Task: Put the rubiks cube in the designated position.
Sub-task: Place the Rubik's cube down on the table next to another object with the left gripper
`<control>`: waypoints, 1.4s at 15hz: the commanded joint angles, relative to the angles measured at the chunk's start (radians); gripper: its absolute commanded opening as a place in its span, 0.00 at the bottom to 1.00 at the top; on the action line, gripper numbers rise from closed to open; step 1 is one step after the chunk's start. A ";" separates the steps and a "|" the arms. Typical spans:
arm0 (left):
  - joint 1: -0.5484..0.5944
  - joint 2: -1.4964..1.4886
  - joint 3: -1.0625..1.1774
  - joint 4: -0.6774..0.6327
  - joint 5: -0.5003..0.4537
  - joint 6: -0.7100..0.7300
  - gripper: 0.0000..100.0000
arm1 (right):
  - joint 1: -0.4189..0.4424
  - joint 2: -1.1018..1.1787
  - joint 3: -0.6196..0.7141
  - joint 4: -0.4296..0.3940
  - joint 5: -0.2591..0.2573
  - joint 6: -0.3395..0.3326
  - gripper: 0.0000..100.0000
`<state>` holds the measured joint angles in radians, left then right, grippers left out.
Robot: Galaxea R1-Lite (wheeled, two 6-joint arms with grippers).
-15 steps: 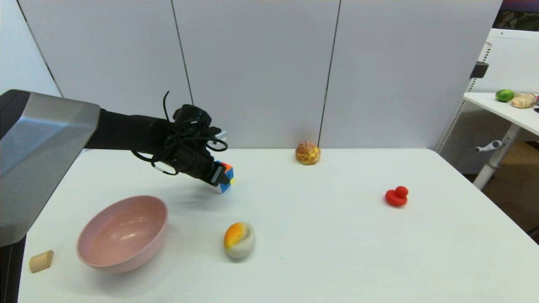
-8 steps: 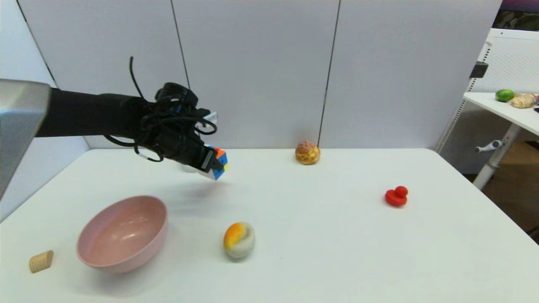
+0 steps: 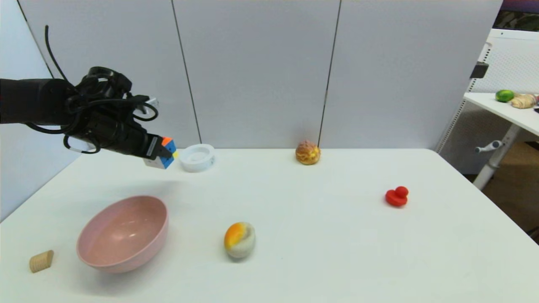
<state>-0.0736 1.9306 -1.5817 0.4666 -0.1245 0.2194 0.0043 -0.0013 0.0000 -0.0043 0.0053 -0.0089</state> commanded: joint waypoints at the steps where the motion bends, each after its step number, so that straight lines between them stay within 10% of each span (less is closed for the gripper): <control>1: 0.032 -0.022 0.097 0.003 0.000 -0.005 0.00 | 0.000 0.001 0.000 0.000 0.001 0.000 1.00; 14: 0.026 0.037 0.184 -0.088 -0.003 -0.002 0.00 | 0.000 0.001 0.000 0.000 0.001 0.000 1.00; 15: 0.023 0.041 0.183 -0.088 -0.003 -0.005 1.00 | 0.000 0.001 0.000 0.000 0.001 0.000 1.00; 21: 0.018 -0.009 0.149 -0.091 -0.004 -0.003 1.00 | 0.000 0.001 0.000 0.000 0.001 0.000 1.00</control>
<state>-0.0534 1.9600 -1.4032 0.3751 -0.1274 0.2140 0.0043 -0.0013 0.0000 -0.0038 0.0053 -0.0089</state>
